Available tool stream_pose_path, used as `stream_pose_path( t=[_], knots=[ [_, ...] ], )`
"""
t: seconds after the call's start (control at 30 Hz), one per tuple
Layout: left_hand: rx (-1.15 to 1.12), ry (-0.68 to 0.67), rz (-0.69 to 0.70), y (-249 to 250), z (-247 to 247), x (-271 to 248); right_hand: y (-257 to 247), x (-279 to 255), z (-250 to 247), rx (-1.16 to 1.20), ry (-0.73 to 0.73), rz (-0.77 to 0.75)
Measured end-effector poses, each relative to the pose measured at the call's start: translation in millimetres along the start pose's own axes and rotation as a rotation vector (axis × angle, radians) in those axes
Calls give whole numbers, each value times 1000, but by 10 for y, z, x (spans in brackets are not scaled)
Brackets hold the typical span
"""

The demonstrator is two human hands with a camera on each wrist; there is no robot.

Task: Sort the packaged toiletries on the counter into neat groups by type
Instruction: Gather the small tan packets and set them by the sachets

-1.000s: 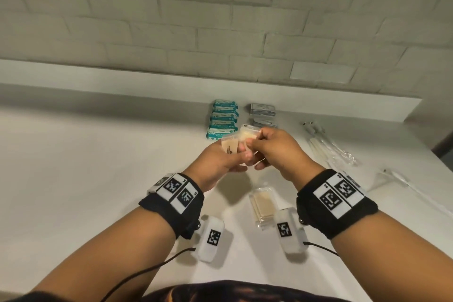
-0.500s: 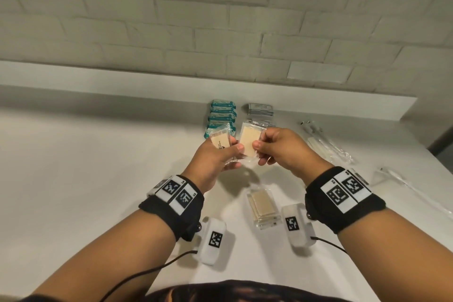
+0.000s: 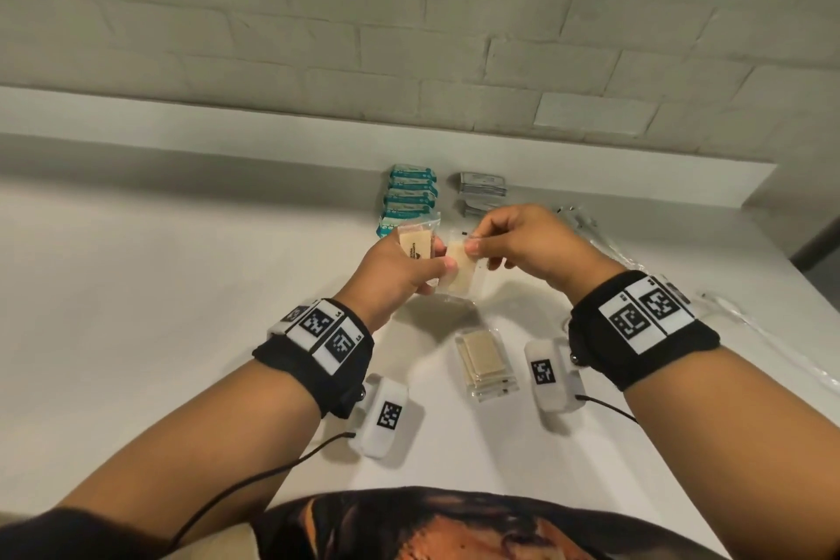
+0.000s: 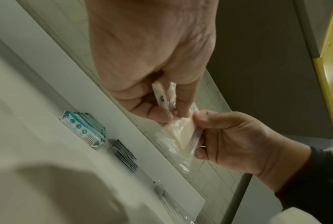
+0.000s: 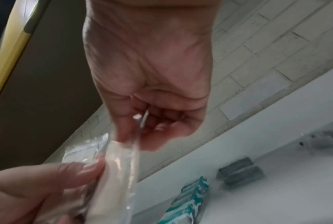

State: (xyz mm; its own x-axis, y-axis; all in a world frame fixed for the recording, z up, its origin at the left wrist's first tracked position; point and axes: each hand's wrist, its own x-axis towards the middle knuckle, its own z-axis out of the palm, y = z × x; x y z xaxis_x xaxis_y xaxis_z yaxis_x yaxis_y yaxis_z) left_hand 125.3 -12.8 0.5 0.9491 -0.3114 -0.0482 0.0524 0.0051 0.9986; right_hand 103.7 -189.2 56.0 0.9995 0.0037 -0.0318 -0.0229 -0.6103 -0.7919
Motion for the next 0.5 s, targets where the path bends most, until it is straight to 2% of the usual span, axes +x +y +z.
stream_pose_path(
  t=[0.1, 0.2, 0.33, 0.43, 0.5],
  knots=[
    [-129, -45, -47, 0, -17, -24, 66, 59, -103, -276, 91, 60],
    [-305, -38, -149, -33, -72, -9, 141, 20, -75, -340, -49, 112],
    [-376, -112, -164, -74, -120, -10, 305, -70, 204, -643, -322, 99],
    [-375, -106, -152, -83, -132, -20, 460, -71, 301, -699, -331, 132],
    [-377, -72, -155, -92, -144, -17, 473, -51, 275, -659, -277, 123]
  ],
)
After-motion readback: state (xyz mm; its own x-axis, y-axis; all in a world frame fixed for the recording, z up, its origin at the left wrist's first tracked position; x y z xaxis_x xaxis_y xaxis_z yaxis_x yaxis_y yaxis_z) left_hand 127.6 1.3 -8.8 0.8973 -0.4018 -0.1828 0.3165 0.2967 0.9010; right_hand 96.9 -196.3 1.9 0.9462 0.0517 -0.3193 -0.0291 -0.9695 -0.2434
